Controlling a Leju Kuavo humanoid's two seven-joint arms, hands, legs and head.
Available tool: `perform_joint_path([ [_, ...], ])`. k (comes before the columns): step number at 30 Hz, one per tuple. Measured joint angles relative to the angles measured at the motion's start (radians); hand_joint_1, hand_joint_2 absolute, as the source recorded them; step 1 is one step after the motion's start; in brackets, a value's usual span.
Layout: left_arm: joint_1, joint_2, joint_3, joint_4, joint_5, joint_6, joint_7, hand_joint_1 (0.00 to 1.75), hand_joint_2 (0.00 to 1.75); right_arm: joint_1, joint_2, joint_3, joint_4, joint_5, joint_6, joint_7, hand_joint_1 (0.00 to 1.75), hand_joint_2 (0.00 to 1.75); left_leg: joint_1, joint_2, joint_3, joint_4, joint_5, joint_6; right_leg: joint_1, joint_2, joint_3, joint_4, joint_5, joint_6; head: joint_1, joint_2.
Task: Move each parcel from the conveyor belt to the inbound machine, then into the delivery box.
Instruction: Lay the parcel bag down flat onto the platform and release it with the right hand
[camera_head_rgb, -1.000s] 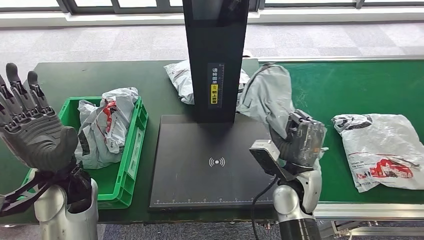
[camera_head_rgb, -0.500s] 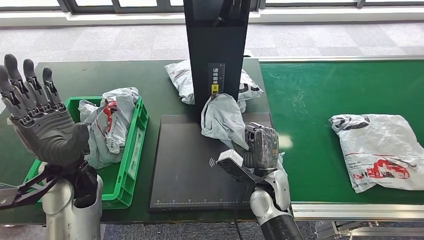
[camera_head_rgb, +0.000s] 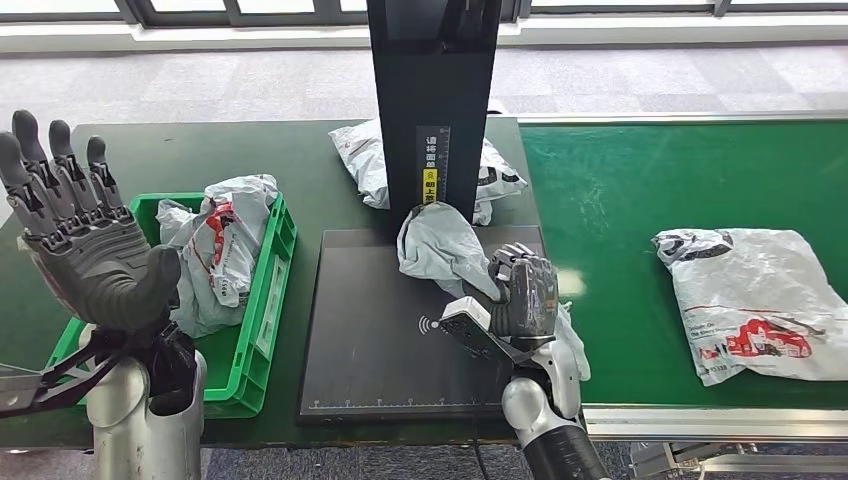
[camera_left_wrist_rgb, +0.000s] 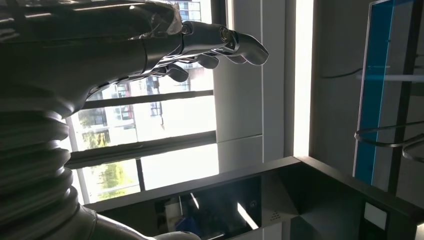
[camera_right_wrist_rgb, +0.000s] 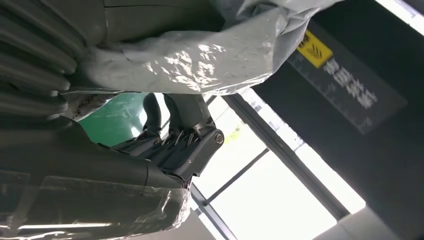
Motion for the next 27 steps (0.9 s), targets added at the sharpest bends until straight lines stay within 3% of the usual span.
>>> perform_joint_path([
  [8, 0.001, 0.006, -0.015, 0.008, -0.002, 0.018, -0.001, 0.0, 1.75, 0.035, -0.013, 0.0, -0.08, -0.108, -0.109, -0.152, 0.0, 0.0, 0.0, 0.0, 0.0, 0.0, 0.0, 0.0, 0.0, 0.0, 0.0, 0.0, 0.0, 0.0, 0.0, 0.0],
  [27, -0.002, 0.014, -0.027, 0.025, -0.003, 0.02, 0.0, 0.0, 1.75, 0.071, -0.025, 0.0, -0.203, -0.106, -0.123, -0.151, 0.0, 0.0, 0.0, 0.001, 0.0, 0.0, 0.0, 0.0, 0.0, 0.0, 0.0, 0.0, 0.0, 0.0, 0.0, 0.0],
])
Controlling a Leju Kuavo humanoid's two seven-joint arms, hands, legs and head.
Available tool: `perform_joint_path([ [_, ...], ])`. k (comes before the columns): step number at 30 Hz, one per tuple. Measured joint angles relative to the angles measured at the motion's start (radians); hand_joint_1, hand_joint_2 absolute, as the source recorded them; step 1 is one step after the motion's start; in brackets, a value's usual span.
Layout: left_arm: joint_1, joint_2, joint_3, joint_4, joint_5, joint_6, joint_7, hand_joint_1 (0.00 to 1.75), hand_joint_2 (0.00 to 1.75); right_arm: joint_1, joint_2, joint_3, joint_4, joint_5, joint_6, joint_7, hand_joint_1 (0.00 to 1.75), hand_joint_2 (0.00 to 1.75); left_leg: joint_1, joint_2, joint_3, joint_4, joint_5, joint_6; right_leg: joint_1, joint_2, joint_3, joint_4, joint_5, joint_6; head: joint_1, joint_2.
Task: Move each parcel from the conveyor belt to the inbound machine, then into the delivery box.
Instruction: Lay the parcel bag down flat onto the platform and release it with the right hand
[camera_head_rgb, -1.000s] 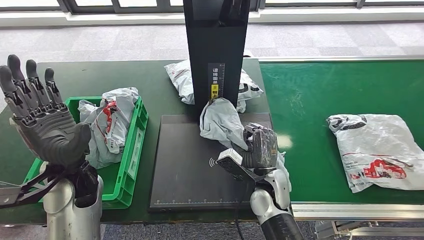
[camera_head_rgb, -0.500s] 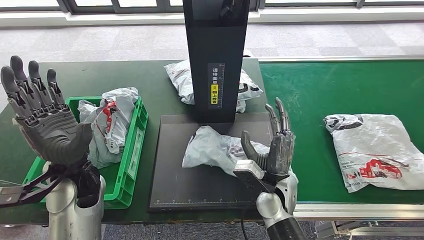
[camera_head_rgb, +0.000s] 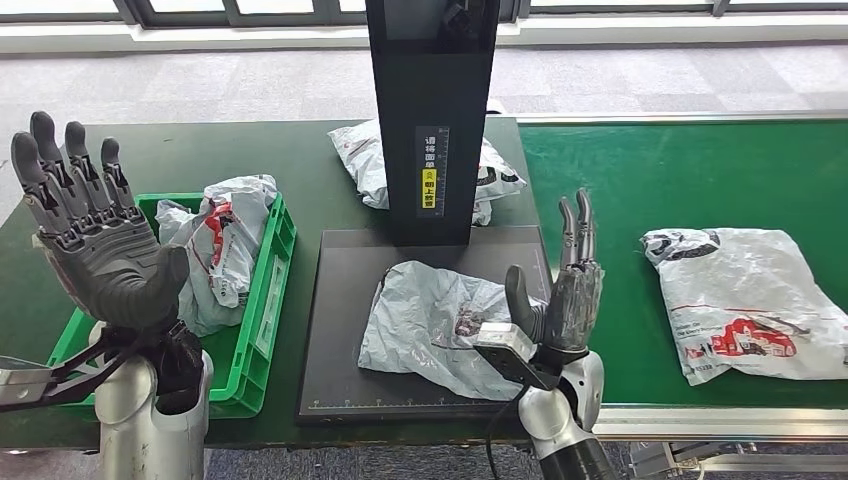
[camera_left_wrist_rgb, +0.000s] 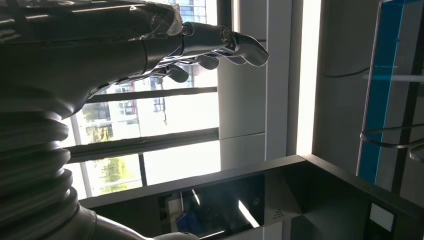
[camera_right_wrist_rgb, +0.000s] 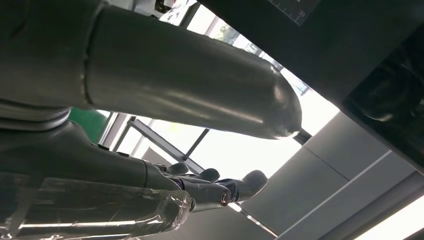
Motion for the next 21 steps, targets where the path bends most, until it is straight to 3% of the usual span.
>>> perform_joint_path([
  [10, 0.0, 0.0, 0.0, 0.0, 0.0, 0.0, 0.0, 0.0, 1.75, 0.004, -0.002, 0.0, -0.007, 0.0, 0.0, -0.002, 0.0, 0.0, 0.0, 0.0, 0.0, 0.0, 0.0, 0.0, 0.0, 0.0, 0.0, 0.0, 0.0, 0.0, 0.0, 0.0],
  [14, -0.001, 0.001, -0.002, 0.0, -0.014, 0.001, 0.008, 0.0, 1.75, 0.014, -0.002, -0.001, -0.03, -0.029, -0.001, -0.037, 0.0, 1.75, 0.0, 0.0, 0.0, 0.0, 0.0, 0.0, 0.0, 0.0, 0.0, 0.0, 0.0, 0.0, 0.0, 0.0],
  [19, -0.024, 0.008, -0.065, 0.038, -0.294, 0.048, 0.094, 0.0, 1.75, 0.062, 0.036, -0.066, -0.228, -0.079, -0.003, -0.113, 0.0, 1.75, 0.0, -0.003, -0.001, 0.001, 0.0, 0.0, 0.0, -0.002, 0.0, 0.0, 0.0, 0.0, 0.0, 0.0],
  [21, -0.034, 0.009, -0.099, 0.057, -0.337, 0.059, 0.101, 0.0, 1.75, 0.072, 0.048, -0.091, -0.294, -0.085, -0.003, -0.119, 0.0, 1.75, 0.0, -0.001, -0.001, 0.001, 0.0, 0.001, -0.001, -0.001, 0.0, 0.0, 0.0, 0.0, 0.0, 0.0],
])
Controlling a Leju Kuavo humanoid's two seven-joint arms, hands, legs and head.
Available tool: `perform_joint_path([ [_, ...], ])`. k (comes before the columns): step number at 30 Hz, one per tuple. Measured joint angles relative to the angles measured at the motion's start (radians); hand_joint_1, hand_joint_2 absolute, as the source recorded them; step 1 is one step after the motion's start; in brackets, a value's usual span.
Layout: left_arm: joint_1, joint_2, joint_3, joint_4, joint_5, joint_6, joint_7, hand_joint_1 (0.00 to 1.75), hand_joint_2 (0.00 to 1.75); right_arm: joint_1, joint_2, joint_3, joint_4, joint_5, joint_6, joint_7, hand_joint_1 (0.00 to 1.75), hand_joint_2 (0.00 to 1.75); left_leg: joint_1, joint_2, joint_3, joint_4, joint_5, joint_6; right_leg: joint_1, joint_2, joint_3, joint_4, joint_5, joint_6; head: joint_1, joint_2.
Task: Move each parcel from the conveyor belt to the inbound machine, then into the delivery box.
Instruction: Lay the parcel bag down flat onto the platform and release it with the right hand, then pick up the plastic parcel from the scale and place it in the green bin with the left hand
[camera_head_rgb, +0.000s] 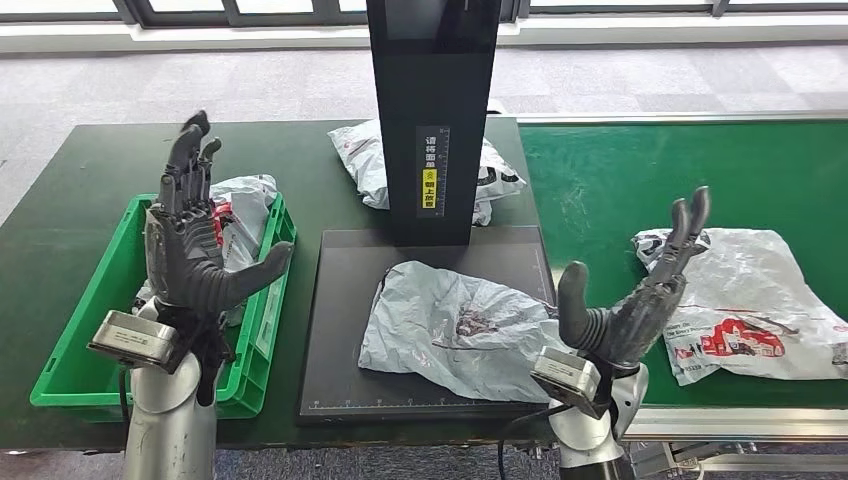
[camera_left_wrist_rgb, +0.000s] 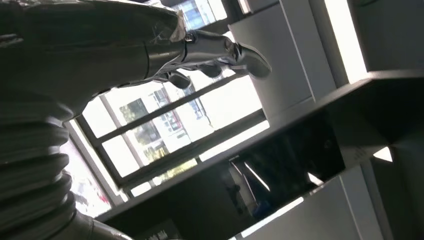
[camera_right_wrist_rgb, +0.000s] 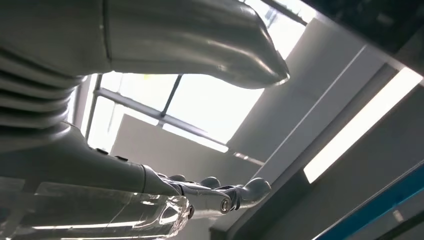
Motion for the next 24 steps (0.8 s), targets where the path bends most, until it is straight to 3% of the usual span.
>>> perform_joint_path([
  [4, -0.03, 0.004, -0.05, 0.066, -0.1, -0.018, 0.034, 0.0, 1.75, 0.024, 0.015, -0.028, -0.08, 0.007, 0.001, -0.002, 0.0, 1.75, 0.0, 0.001, 0.001, 0.0, -0.001, 0.001, 0.0, 0.0, -0.001, -0.001, 0.0, 0.001, 0.0, 0.0],
  [7, -0.063, 0.006, -0.156, 0.237, -0.323, -0.045, 0.07, 0.0, 1.75, 0.028, 0.027, -0.045, -0.096, 0.026, 0.002, -0.002, 0.0, 1.75, 0.0, -0.004, 0.001, 0.0, -0.001, 0.002, 0.0, -0.003, 0.003, -0.001, -0.001, 0.002, 0.0, 0.0],
  [9, -0.067, 0.006, -0.216, 0.331, -0.383, -0.04, 0.07, 0.0, 1.75, 0.03, 0.032, -0.05, -0.1, 0.032, 0.002, -0.002, 0.0, 1.75, 0.0, 0.001, 0.001, 0.0, -0.001, 0.001, -0.001, 0.001, 0.001, -0.001, 0.001, 0.001, 0.0, 0.0],
  [24, -0.146, 0.009, -0.321, 0.645, -0.442, 0.002, 0.087, 0.0, 1.75, 0.037, 0.034, -0.077, -0.104, 0.035, 0.002, -0.001, 0.0, 1.75, 0.0, 0.005, 0.001, 0.001, -0.001, 0.001, 0.0, 0.004, -0.001, 0.0, 0.003, 0.001, 0.0, 0.0],
])
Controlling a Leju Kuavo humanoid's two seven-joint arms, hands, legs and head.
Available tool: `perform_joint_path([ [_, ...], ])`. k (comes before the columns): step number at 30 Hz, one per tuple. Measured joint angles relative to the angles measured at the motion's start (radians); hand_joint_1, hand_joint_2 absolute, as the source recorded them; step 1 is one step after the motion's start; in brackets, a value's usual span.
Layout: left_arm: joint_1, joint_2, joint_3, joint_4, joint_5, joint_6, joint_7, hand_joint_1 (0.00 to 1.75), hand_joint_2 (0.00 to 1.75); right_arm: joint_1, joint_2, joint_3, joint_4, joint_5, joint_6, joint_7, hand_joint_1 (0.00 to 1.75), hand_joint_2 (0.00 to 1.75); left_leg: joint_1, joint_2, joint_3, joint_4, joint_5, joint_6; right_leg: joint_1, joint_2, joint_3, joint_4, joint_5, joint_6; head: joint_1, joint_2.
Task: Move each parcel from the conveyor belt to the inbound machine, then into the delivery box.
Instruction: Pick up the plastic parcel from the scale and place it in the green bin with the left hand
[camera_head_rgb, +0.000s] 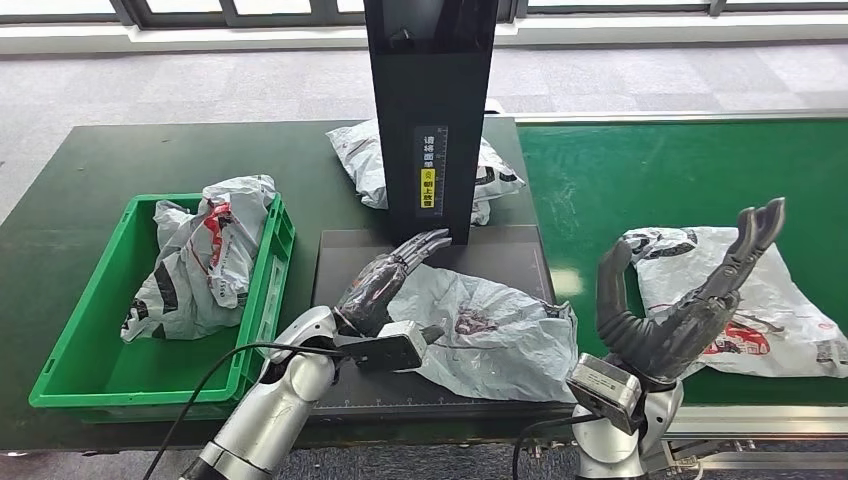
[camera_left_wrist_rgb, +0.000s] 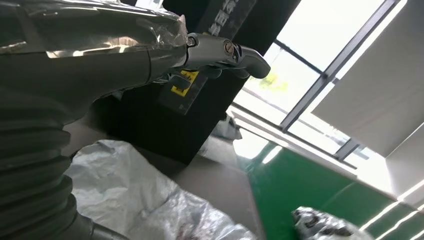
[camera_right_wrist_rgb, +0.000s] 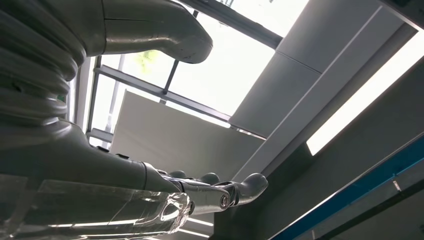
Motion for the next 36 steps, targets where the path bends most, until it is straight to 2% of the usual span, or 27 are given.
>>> perform_joint_path([
  [7, -0.031, -0.001, -0.052, 0.149, -0.039, 0.007, -0.004, 0.0, 1.75, 0.0, 0.002, -0.001, 0.0, 0.001, 0.0, 0.0, 0.0, 1.75, 0.0, 0.0, 0.0, 0.0, 0.0, 0.0, 0.0, 0.0, 0.0, 0.0, 0.0, 0.0, 0.0, 0.0],
  [17, -0.043, -0.003, -0.073, 0.208, -0.061, -0.001, 0.002, 0.0, 1.75, 0.0, 0.002, -0.001, 0.001, 0.0, 0.0, 0.0, 0.0, 1.75, 0.0, 0.0, 0.0, 0.0, 0.0, 0.0, 0.0, -0.001, 0.0, 0.0, 0.0, 0.0, 0.0, 0.0],
  [24, -0.044, -0.031, -0.124, 0.293, -0.103, 0.004, 0.02, 0.0, 1.75, -0.001, 0.002, -0.001, 0.006, 0.0, 0.0, 0.0, 0.0, 1.75, 0.0, -0.001, 0.0, 0.0, 0.0, 0.0, 0.0, -0.001, 0.001, 0.0, 0.0, 0.0, 0.0, 0.0],
  [28, -0.048, -0.042, -0.132, 0.329, -0.113, 0.013, 0.028, 1.75, 1.75, -0.001, 0.002, -0.001, 0.008, 0.0, 0.0, 0.0, 0.0, 1.75, 0.0, -0.001, 0.0, 0.0, 0.0, 0.0, 0.0, -0.001, 0.0, 0.0, 0.0, 0.0, 0.0, 0.0],
  [36, -0.058, -0.052, -0.147, 0.377, -0.125, 0.026, 0.039, 1.75, 1.75, -0.001, 0.002, -0.001, 0.011, -0.001, 0.0, 0.0, 0.0, 1.75, 0.0, -0.001, 0.0, 0.0, 0.0, 0.0, 0.0, -0.001, 0.0, 0.0, 0.0, 0.0, 0.0, 0.0],
])
